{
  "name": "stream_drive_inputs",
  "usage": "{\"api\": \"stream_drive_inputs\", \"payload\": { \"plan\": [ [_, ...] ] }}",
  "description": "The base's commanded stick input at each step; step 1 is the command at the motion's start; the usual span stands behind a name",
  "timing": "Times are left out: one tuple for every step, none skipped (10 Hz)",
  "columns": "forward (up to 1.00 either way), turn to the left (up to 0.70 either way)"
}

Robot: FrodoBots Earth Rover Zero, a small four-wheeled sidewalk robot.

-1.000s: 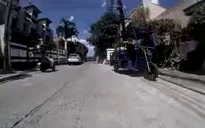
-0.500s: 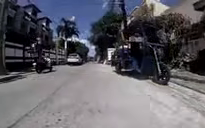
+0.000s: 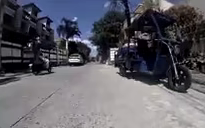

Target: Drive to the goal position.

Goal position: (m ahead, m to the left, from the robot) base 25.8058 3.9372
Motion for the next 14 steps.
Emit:
{"api": "stream_drive_inputs", "payload": {
  "plan": [
    [1.0,0.0],
    [1.0,0.0],
    [1.0,0.0],
    [1.0,0.0],
    [1.0,0.0],
    [1.0,0.0],
    [1.0,0.0],
    [1.0,0.0],
    [1.0,0.0],
    [1.0,0.0],
    [1.0,0.0],
    [1.0,0.08],
    [1.0,0.0],
    [1.0,0.0]
  ]
}}
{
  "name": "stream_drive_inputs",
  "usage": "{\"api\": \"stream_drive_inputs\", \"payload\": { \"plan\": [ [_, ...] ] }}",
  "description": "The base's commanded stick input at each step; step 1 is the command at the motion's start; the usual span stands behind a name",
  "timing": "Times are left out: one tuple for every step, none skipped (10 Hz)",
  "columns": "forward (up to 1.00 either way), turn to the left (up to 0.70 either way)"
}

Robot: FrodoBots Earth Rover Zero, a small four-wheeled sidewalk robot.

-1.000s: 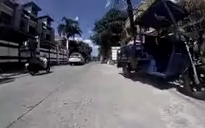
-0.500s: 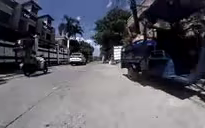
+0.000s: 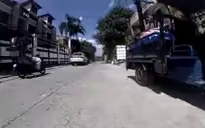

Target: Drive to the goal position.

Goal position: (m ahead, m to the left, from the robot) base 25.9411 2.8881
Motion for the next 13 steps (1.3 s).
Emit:
{"api": "stream_drive_inputs", "payload": {
  "plan": [
    [1.0,0.0],
    [1.0,0.0],
    [1.0,0.0],
    [1.0,0.0],
    [1.0,0.0],
    [1.0,0.0],
    [1.0,0.0],
    [1.0,0.0],
    [1.0,0.0],
    [1.0,0.0],
    [1.0,0.02],
    [1.0,0.17],
    [1.0,0.19]
  ]
}}
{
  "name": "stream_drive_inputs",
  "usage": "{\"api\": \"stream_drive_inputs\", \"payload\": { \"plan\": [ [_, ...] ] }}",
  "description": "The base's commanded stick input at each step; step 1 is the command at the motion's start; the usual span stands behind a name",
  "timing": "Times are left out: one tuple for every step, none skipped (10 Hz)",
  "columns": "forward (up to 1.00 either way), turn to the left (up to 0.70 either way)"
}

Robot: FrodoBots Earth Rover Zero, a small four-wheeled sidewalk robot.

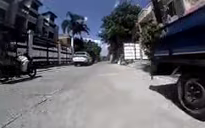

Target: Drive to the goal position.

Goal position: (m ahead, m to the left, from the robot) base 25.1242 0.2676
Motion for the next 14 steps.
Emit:
{"api": "stream_drive_inputs", "payload": {
  "plan": [
    [1.0,0.05],
    [1.0,0.12],
    [1.0,0.1],
    [1.0,0.08],
    [1.0,0.07],
    [1.0,0.11],
    [1.0,0.09],
    [1.0,0.04],
    [1.0,-0.36],
    [1.0,-0.4],
    [1.0,-0.4],
    [1.0,-0.4],
    [1.0,-0.4],
    [1.0,-0.06]
  ]
}}
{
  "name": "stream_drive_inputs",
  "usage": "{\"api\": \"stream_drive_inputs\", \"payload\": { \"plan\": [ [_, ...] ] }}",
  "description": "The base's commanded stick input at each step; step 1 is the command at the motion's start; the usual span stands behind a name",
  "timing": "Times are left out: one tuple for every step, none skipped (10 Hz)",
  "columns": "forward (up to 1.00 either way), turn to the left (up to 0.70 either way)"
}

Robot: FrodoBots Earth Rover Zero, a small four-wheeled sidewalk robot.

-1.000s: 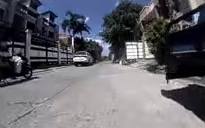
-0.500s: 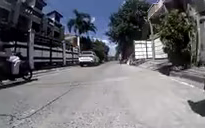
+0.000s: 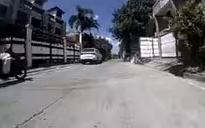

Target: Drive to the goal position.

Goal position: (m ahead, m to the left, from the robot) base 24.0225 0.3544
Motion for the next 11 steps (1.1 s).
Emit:
{"api": "stream_drive_inputs", "payload": {
  "plan": [
    [1.0,0.06],
    [1.0,0.01],
    [1.0,0.06],
    [1.0,0.04],
    [1.0,0.01],
    [1.0,0.0],
    [1.0,0.0],
    [1.0,0.08],
    [1.0,0.16],
    [1.0,0.04],
    [1.0,-0.15]
  ]
}}
